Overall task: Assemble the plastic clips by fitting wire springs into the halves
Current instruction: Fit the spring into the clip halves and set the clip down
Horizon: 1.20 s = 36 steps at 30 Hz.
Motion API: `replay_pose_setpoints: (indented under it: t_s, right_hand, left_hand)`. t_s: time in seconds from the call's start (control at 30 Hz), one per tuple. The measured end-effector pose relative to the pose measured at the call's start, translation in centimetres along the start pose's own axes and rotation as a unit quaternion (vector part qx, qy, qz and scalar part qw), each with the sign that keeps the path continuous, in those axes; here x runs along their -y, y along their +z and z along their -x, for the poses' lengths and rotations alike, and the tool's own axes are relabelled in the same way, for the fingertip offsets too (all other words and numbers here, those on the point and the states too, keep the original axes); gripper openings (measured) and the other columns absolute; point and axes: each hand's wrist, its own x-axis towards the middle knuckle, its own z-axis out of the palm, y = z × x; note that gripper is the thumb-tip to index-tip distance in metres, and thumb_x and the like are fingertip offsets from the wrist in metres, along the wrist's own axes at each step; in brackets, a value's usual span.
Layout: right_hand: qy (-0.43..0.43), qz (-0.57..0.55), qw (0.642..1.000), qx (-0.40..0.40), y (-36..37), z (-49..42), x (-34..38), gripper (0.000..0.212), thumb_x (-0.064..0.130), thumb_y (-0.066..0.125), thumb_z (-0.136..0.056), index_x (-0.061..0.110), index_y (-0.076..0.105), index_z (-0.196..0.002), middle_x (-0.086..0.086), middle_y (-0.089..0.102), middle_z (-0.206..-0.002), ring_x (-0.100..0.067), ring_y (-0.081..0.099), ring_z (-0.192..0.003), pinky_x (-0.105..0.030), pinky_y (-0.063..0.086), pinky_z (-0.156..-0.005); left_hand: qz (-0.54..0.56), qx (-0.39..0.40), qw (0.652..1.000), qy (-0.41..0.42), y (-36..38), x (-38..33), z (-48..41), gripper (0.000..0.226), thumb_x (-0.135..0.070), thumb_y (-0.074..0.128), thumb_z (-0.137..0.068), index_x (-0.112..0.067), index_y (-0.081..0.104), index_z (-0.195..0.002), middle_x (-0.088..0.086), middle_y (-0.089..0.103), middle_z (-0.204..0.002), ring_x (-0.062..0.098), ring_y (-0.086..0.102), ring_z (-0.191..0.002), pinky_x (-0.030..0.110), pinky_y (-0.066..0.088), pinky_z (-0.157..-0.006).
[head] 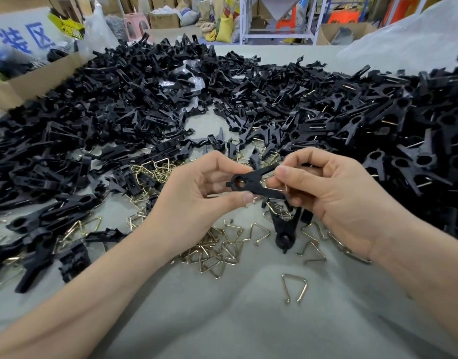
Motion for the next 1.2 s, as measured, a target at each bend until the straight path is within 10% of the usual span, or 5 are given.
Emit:
replay_pose_setpoints:
  t_s: [0.57, 0.8, 1.2]
  right_hand:
    - [0.145, -0.208, 0.959, 0.126, -0.05, 0.51, 0.06, 0.02, 0.026, 0.071, -0.068, 0.011, 0.075, -0.08, -0.008, 0.071, -0.086, -0.011, 0.065, -0.069, -0.019, 0.055, -0.06]
    - [0.159, -0.258, 0.924, 0.232, -0.25, 0.53, 0.13, 0.047, 0.027, 0.082, -0.065, -0.001, 0.071, -0.101, -0.023, 0.067, -0.111, -0.025, 0.07, -0.094, -0.027, 0.057, -0.075]
    - [0.112, -0.158, 0.966, 0.17, 0.69, 0.83, -0.4, 0.036, 0.031, 0.068, -0.077, 0.002, 0.073, -0.099, -0.016, 0.071, -0.104, -0.02, 0.068, -0.092, -0.025, 0.056, -0.077]
  left_hand:
    - [0.089, 0.018, 0.996, 0.019, 0.41, -0.54, 0.44, 0.027, -0.009, 0.074, -0.068, -0.011, 0.064, -0.093, 0.001, 0.075, -0.092, 0.015, 0.071, -0.072, 0.019, 0.055, -0.066]
    - [-0.032, -0.009, 0.998, 0.05, 0.15, -0.4, 0.39, 0.024, -0.035, 0.079, -0.064, -0.039, 0.071, -0.086, -0.012, 0.057, -0.09, 0.021, 0.047, -0.07, 0.028, 0.046, -0.061]
    - [-0.306, -0.042, 0.935, 0.176, 0.16, -0.57, 0.62, 0.03, -0.027, 0.075, -0.074, -0.023, 0.07, -0.103, -0.005, 0.056, -0.087, 0.015, 0.046, -0.059, 0.03, 0.045, -0.059]
